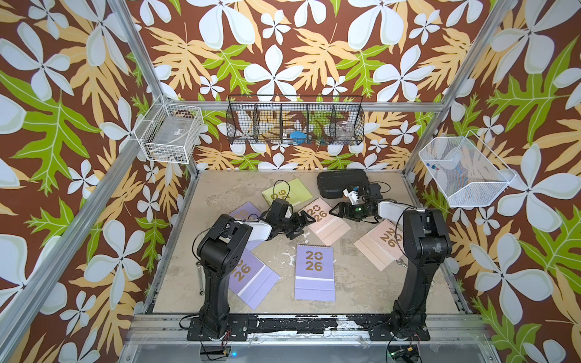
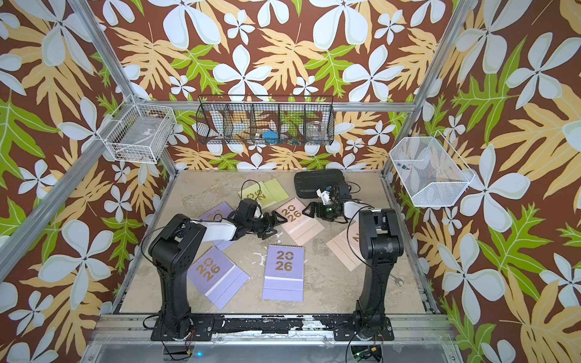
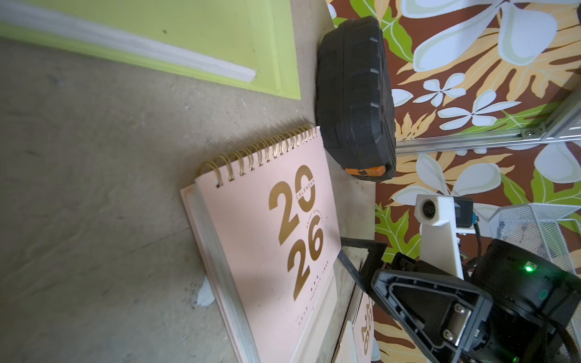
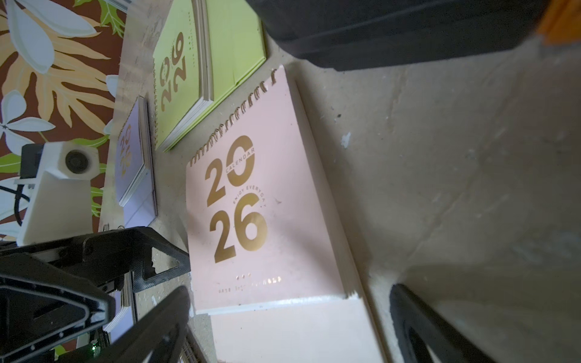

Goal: Stack the calendars
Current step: Pick up the calendar at the center of the board.

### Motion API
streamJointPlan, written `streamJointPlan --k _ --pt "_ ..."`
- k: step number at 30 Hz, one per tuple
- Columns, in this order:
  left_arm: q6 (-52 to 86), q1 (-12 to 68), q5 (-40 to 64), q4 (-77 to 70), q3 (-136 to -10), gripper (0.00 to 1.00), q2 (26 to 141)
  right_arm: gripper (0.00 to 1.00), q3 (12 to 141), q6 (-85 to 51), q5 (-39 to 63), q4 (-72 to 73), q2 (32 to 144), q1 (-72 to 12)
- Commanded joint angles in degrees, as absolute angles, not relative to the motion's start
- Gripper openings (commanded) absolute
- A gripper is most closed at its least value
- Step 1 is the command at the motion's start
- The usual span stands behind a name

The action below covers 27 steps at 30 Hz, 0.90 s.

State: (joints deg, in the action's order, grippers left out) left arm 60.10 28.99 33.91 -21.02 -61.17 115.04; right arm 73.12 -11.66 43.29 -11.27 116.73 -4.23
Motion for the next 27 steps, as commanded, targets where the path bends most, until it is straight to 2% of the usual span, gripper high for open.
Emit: streamJointPlan --k 1,16,27 --pt "61.92 29.09 35.04 -22.4 -61.82 0.92 116.33 1.0 72.94 -10.75 42.86 -17.17 118.03 -4.31" --pt "64.77 29.71 37.7 -26.66 -62.13 0.92 120.05 0.95 75.03 -9.54 53.53 -19.72 118.8 -2.97" --pt "67.08 29.71 39.06 -29.67 -62.78 0.91 121.24 0.78 73.85 -12.77 63.09 -15.98 116.33 -0.26"
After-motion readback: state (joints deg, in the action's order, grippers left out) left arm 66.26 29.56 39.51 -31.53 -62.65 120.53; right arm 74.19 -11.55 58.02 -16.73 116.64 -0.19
